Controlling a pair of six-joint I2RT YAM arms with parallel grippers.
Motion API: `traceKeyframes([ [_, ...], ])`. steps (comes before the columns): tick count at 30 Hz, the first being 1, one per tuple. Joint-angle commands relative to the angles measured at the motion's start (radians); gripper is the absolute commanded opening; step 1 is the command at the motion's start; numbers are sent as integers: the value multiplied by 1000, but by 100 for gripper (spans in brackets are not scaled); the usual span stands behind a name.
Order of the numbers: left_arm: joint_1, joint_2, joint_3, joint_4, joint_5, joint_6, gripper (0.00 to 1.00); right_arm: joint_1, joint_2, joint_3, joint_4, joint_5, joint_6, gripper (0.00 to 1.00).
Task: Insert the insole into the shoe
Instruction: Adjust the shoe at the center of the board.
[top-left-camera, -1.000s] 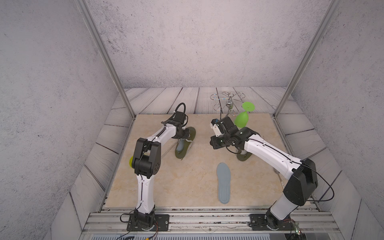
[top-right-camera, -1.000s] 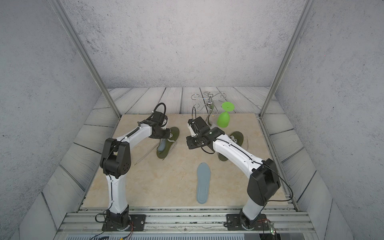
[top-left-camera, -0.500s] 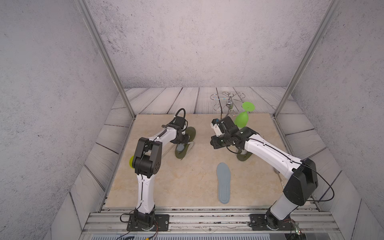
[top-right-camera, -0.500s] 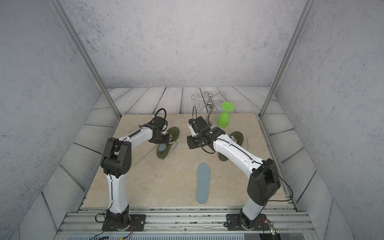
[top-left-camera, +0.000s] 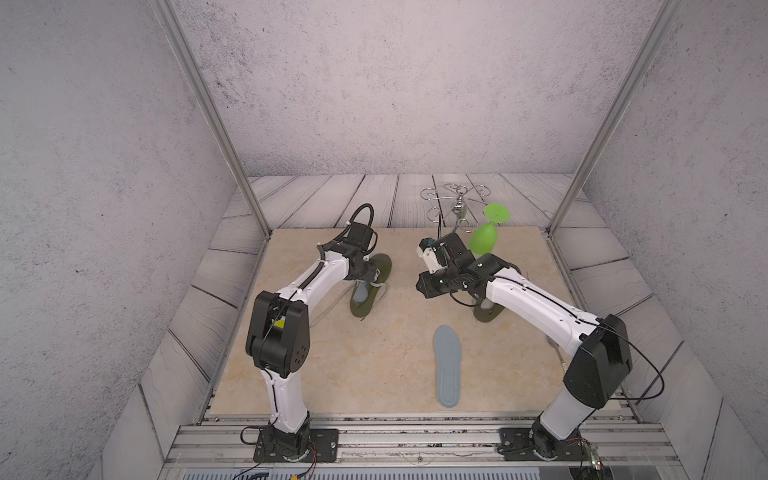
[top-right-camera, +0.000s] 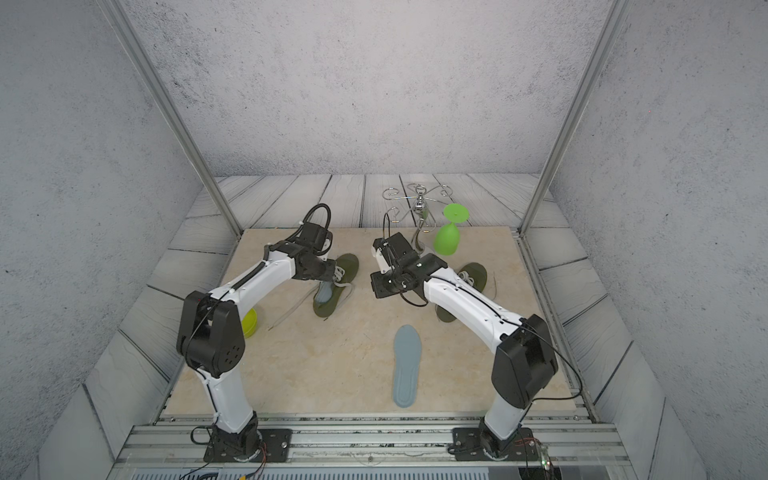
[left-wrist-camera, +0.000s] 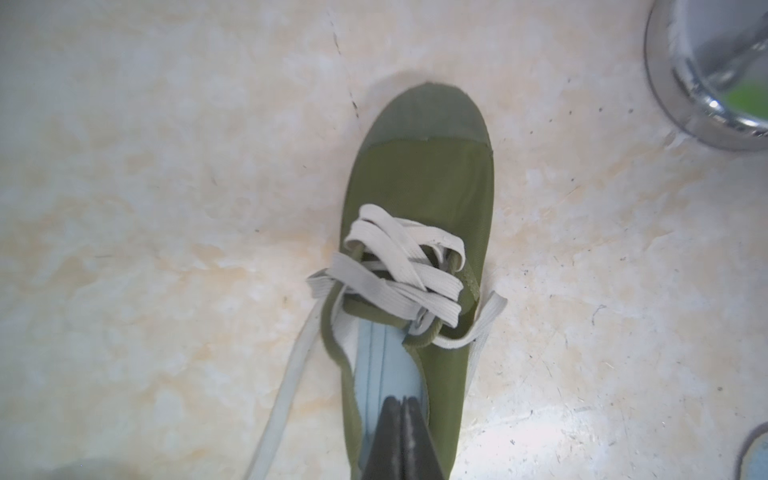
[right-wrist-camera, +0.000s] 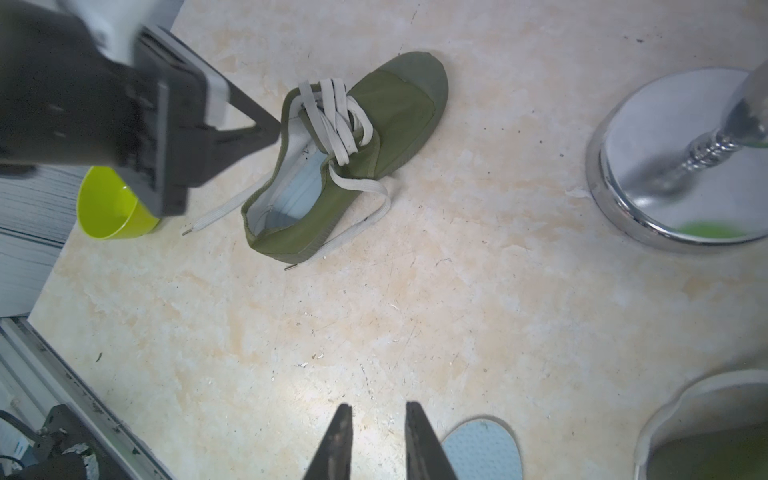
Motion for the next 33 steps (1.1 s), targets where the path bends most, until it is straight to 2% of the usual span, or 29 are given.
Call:
traceKeyframes([
  [1, 30, -31, -34, -77, 10, 11, 6, 29, 118, 83, 1, 4, -106, 26],
  [4, 78, -62, -127, -53, 103, -39, 14, 58, 226, 219, -47, 13, -198, 27],
  [7, 122, -124, -249, 48, 175, -96, 17, 76, 325, 342, -66, 9, -239, 27],
  [13, 216, -188, -360, 145, 336, -174, 20, 103, 542, 631, -146, -58, -266, 29],
  [21, 263, -220, -404, 172, 385, -201, 20, 124, 824, 1009, -255, -109, -234, 34],
  [33, 270, -217, -419, 199, 419, -215, 20, 121, 925, 1050, -129, -80, -216, 40],
])
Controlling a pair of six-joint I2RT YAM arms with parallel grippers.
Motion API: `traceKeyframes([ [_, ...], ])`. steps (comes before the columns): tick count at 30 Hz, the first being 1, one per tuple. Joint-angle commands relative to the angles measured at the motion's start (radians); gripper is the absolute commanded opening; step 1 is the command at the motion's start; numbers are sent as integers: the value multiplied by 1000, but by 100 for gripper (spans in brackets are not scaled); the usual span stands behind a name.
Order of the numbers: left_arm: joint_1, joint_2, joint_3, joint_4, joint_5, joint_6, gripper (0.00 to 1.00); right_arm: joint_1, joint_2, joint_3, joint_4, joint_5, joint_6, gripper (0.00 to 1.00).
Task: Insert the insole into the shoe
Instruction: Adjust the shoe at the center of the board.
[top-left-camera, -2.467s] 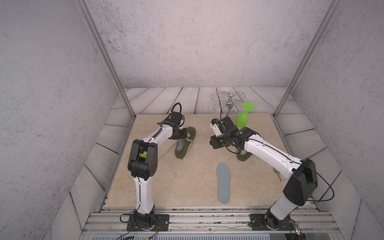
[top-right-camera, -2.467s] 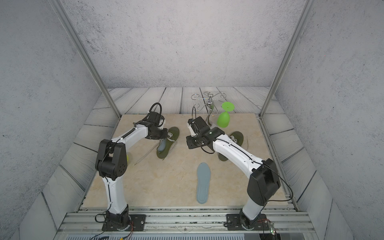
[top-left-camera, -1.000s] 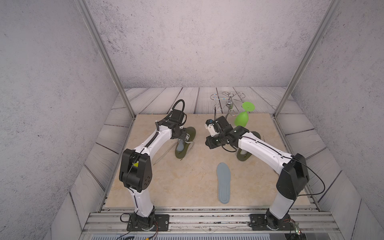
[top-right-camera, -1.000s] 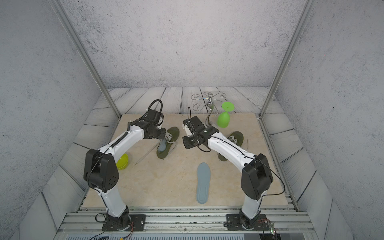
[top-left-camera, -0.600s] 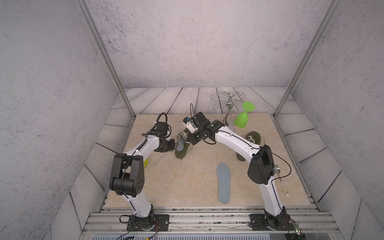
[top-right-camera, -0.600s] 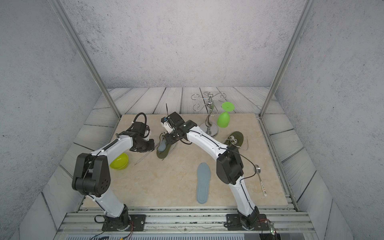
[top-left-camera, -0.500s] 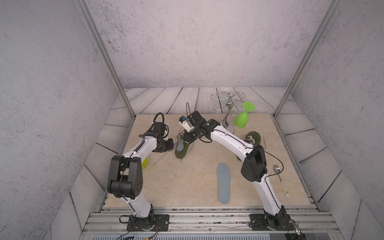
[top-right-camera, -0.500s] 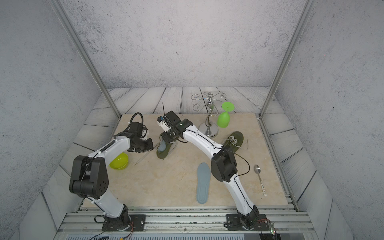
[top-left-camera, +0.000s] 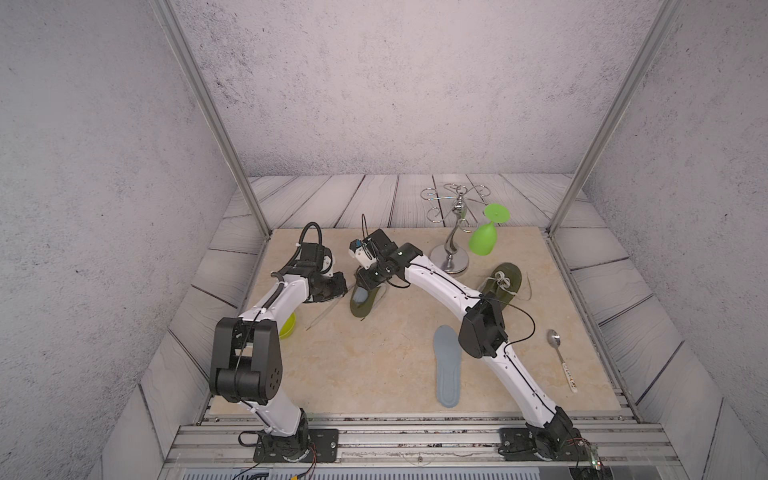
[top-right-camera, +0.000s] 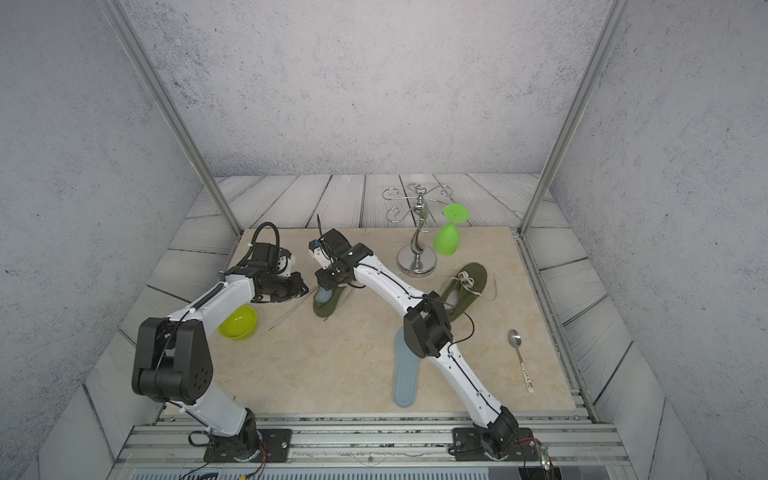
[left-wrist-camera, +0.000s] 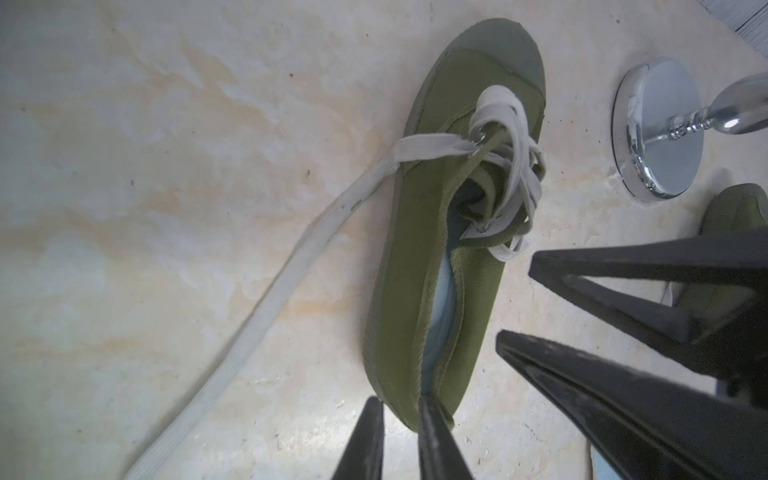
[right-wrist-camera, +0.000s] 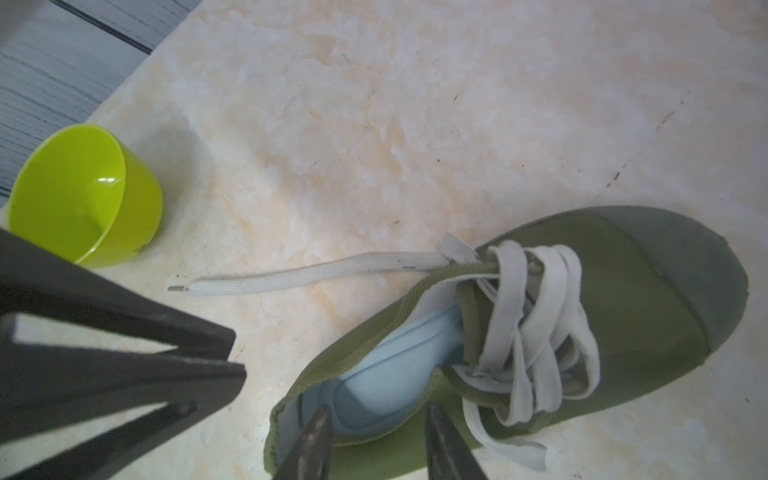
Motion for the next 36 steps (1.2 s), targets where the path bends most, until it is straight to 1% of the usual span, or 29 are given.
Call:
traceKeyframes([
  [1, 8, -7, -16, 13, 14, -13, 20, 2, 79, 35, 34, 6, 3, 40],
  [6, 7, -6, -18, 22, 22, -17, 20, -1, 109, 38, 78, 17, 3, 41],
  [16, 8, -10, -26, 28, 23, -20, 20, -1, 120, 48, 98, 126, -46, 41],
  [20, 6, -10, -25, 26, 20, -18, 19, -1, 86, 1, 107, 130, -49, 41],
  [23, 8, -10, -25, 24, 21, -16, 19, -3, 35, -61, 113, 122, -54, 39],
  [25, 7, -11, -27, 27, 25, -14, 19, -3, 12, -80, 86, 122, -59, 38],
  [30, 5, 0, -30, 43, 56, -11, 19, -3, -16, -53, -44, 168, -61, 38],
  [36, -2, 12, -37, 61, 66, -19, 21, 4, -74, -41, -85, 192, -70, 38],
])
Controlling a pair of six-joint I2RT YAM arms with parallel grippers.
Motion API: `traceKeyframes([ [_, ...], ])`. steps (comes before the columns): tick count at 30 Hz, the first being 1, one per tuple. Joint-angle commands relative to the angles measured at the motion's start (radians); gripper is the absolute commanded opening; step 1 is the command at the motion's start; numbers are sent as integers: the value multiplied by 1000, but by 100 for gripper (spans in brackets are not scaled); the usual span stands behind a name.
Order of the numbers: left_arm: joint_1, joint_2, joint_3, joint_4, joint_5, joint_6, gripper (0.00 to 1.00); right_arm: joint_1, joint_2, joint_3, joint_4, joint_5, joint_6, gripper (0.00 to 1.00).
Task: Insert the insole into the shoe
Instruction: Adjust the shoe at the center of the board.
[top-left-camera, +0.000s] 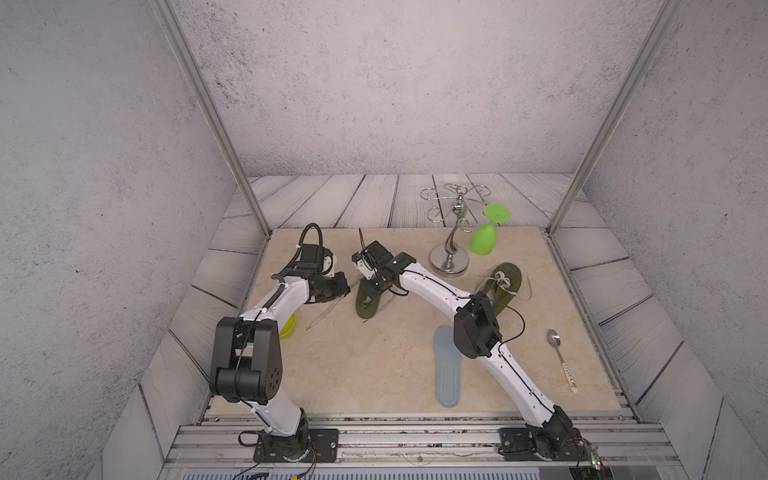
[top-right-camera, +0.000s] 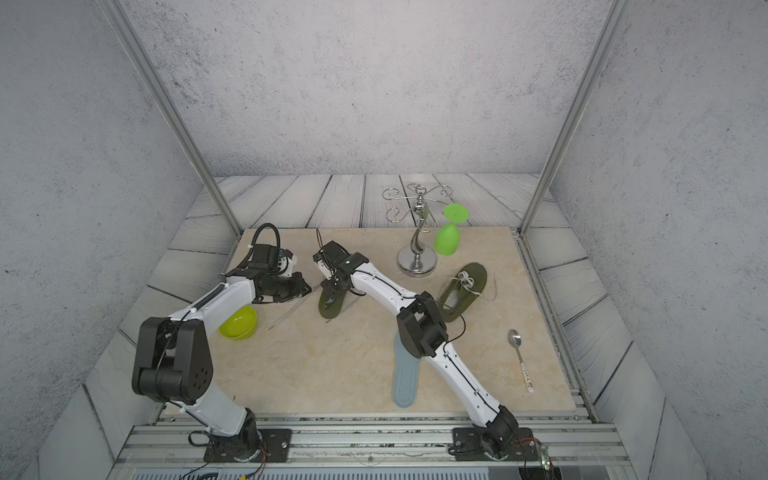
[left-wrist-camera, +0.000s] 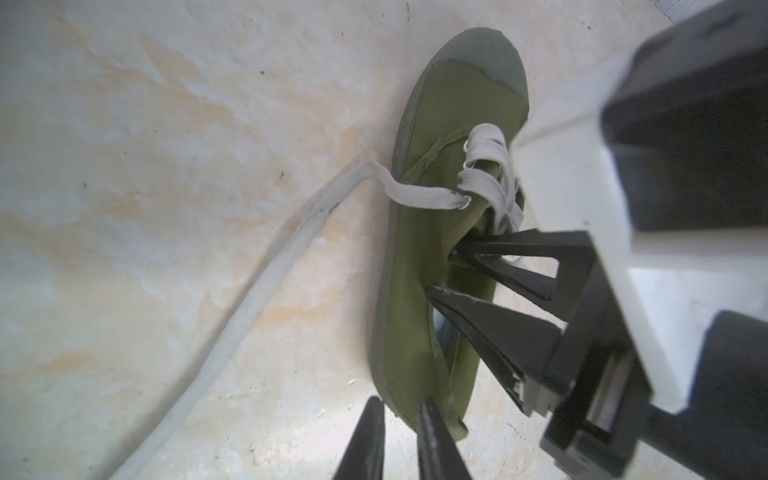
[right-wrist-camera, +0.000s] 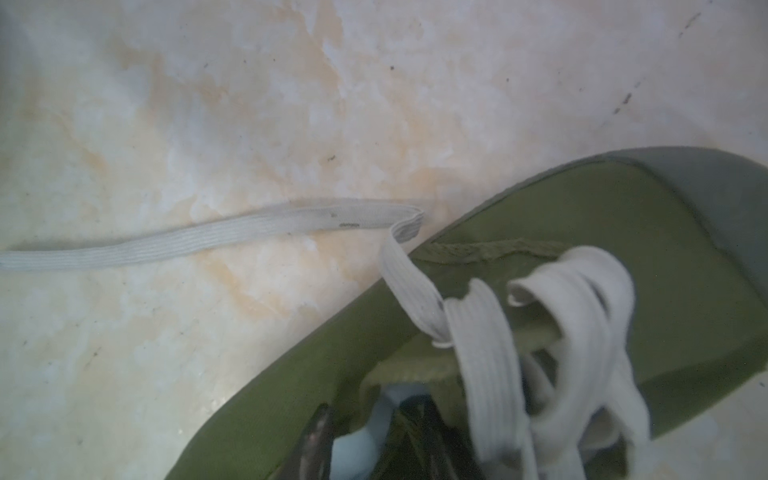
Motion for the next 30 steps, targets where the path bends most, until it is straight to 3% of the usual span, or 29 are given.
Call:
traceKeyframes([
  [1, -2, 13, -14, 13, 16, -4, 22, 4, -130, 28, -82, 40, -9, 38],
  [7, -13, 30, -11, 32, 26, 10, 26, 9, -230, -7, -129, 115, 43, 38],
  [12, -101, 95, 62, -7, -29, 69, 28, -10, -401, -235, -53, 174, 131, 39],
  [15, -145, 148, 114, -40, -93, 103, 29, -33, -482, -372, -5, 163, 175, 40],
  [22, -188, 226, 190, -73, -151, 138, 29, -62, -527, -486, 15, 112, 231, 43],
  [24, -196, 250, 216, -111, -175, 152, 27, -65, -523, -492, 15, 103, 239, 43],
  [29, -197, 235, 200, -120, -228, 148, 2, -65, -518, -500, 19, 82, 261, 43],
  [30, -198, 222, 190, -107, -230, 146, 1, -65, -514, -499, 18, 76, 264, 43],
])
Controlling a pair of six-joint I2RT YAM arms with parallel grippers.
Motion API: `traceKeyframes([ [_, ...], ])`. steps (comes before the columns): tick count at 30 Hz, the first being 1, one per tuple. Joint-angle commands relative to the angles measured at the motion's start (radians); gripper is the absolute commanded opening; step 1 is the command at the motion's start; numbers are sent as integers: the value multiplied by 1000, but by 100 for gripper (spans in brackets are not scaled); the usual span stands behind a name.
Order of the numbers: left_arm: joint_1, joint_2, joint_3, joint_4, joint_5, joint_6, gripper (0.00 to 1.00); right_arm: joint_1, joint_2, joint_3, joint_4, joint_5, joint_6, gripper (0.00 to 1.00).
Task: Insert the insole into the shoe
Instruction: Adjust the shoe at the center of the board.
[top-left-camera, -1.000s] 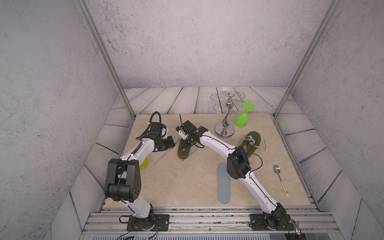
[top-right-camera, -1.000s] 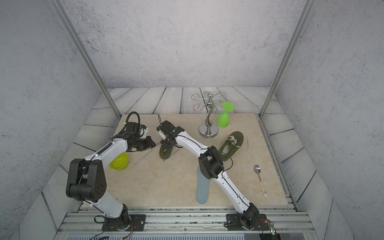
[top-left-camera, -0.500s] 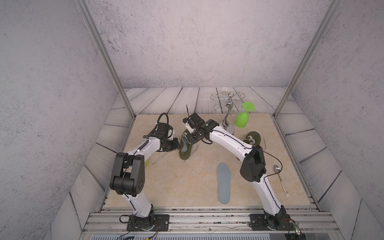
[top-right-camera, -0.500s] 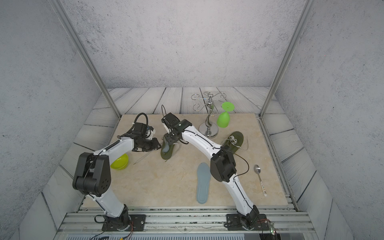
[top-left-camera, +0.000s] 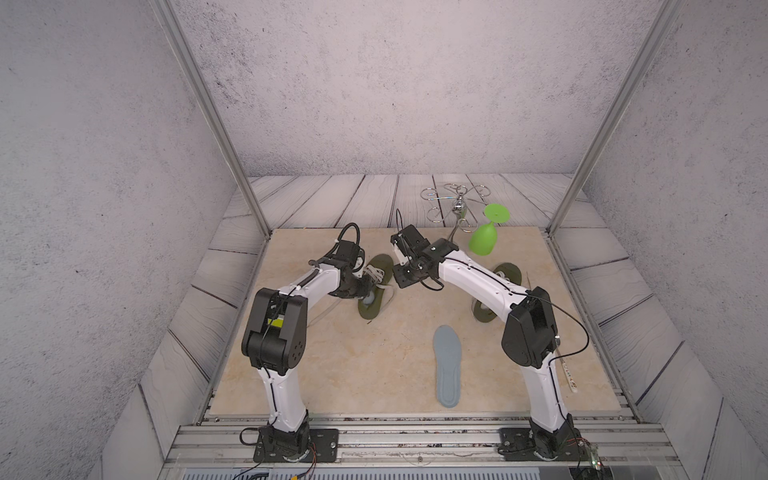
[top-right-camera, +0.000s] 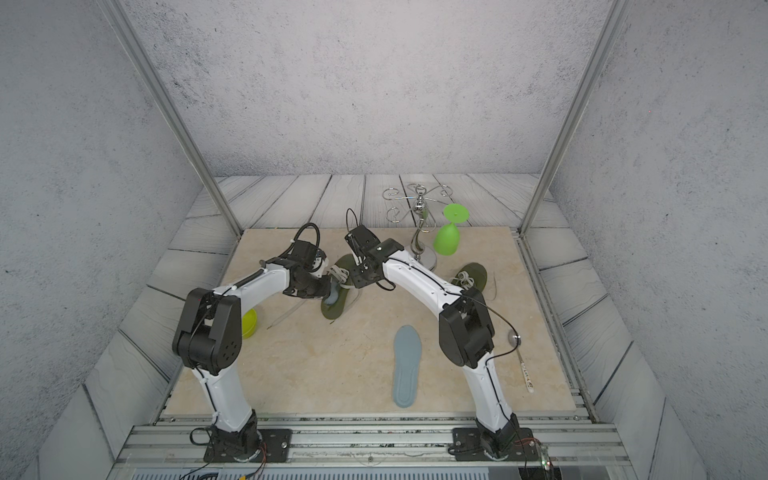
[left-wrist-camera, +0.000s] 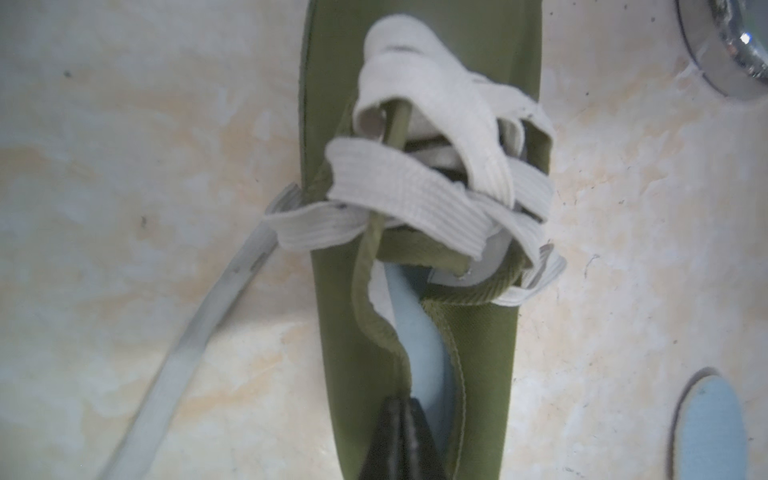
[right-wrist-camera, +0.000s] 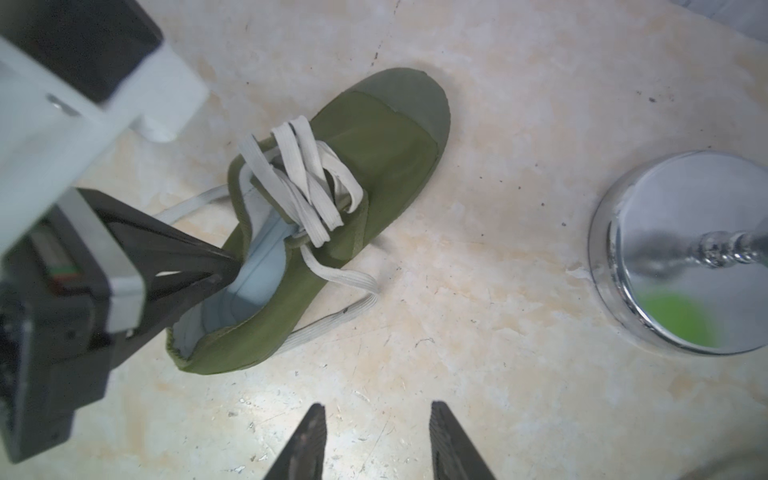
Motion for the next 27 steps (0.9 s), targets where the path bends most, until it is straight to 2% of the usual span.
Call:
traceKeyframes([
  [1, -9, -34, -21, -11, -55, 9, 0, 5, -24, 1, -1, -33, 34, 43],
  [7, -17, -52, -30, -13, -89, -1, 0, 5, -22, -9, 9, -62, 60, 43],
  [13, -5, -135, -126, 128, 57, -137, 0, 7, -24, -50, 39, -101, 111, 43],
  [18, 1, -169, -201, 239, 149, -229, 0, 24, 22, -35, 25, -78, 123, 50],
  [22, 3, -200, -236, 262, 149, -245, 0, 37, 54, -24, 25, -33, 132, 56],
  [24, 3, -208, -220, 212, 103, -199, 0, 37, 57, -24, 29, -24, 138, 57],
  [25, 0, -207, -198, 157, 58, -170, 2, 37, 53, -27, 31, -22, 140, 57],
  [26, -4, -206, -179, 112, 6, -138, 16, 37, 48, -32, 34, -17, 143, 58],
  [27, -5, -208, -170, 77, -43, -116, 25, 36, 39, -39, 37, -12, 145, 58],
])
